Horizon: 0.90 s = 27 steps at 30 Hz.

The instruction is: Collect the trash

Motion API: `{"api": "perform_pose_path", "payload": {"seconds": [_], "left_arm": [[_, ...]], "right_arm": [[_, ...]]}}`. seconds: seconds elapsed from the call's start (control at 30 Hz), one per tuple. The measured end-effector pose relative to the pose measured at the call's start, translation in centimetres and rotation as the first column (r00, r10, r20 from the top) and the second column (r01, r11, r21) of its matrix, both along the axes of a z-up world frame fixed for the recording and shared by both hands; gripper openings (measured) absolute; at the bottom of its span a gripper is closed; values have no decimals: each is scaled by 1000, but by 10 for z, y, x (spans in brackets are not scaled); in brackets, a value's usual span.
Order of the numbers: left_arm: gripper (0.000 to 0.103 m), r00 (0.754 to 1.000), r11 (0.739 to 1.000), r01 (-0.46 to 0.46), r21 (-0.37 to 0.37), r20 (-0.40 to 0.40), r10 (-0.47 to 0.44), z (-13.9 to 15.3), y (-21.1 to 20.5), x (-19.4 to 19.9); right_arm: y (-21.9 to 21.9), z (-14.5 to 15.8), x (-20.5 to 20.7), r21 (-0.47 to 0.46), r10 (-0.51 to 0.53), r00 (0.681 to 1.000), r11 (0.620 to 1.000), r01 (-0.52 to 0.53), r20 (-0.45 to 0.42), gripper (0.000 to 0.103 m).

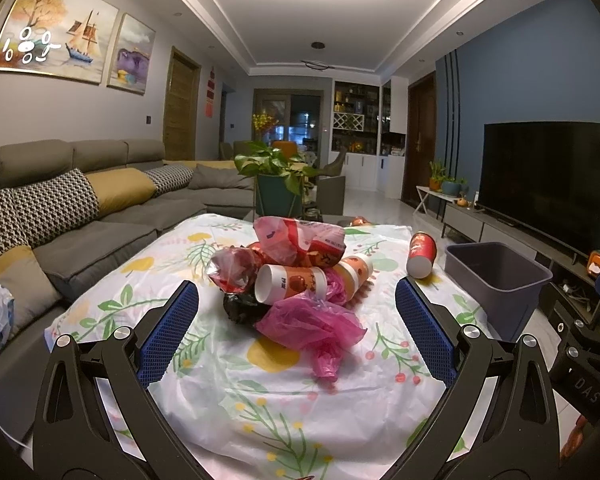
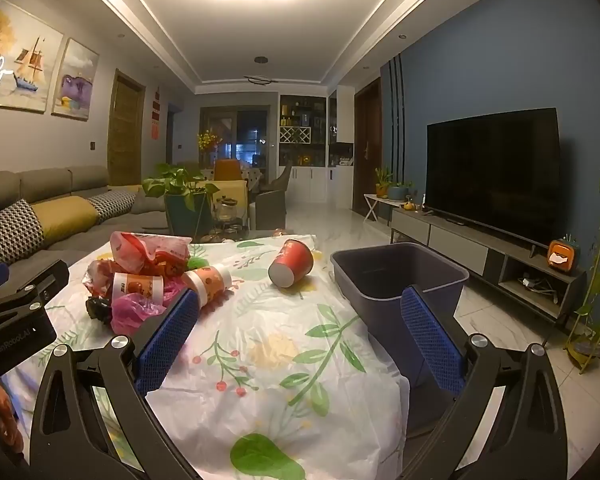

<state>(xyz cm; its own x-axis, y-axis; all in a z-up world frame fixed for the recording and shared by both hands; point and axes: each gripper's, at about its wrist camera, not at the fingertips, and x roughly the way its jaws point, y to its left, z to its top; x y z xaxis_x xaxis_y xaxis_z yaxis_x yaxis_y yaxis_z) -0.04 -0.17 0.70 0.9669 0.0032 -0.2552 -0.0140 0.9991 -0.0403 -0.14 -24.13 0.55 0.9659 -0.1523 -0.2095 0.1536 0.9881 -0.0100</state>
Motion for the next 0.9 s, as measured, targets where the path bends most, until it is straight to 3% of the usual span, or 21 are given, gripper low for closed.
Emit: {"api": "perform_pose_path", "payload": {"seconds": [0.9], "left_arm": [[97, 1000, 1000, -3, 1, -4, 3, -3, -2, 1]], "right_arm": [[-3, 3, -1, 3, -1, 1000, 1000, 1, 7, 97]]}}
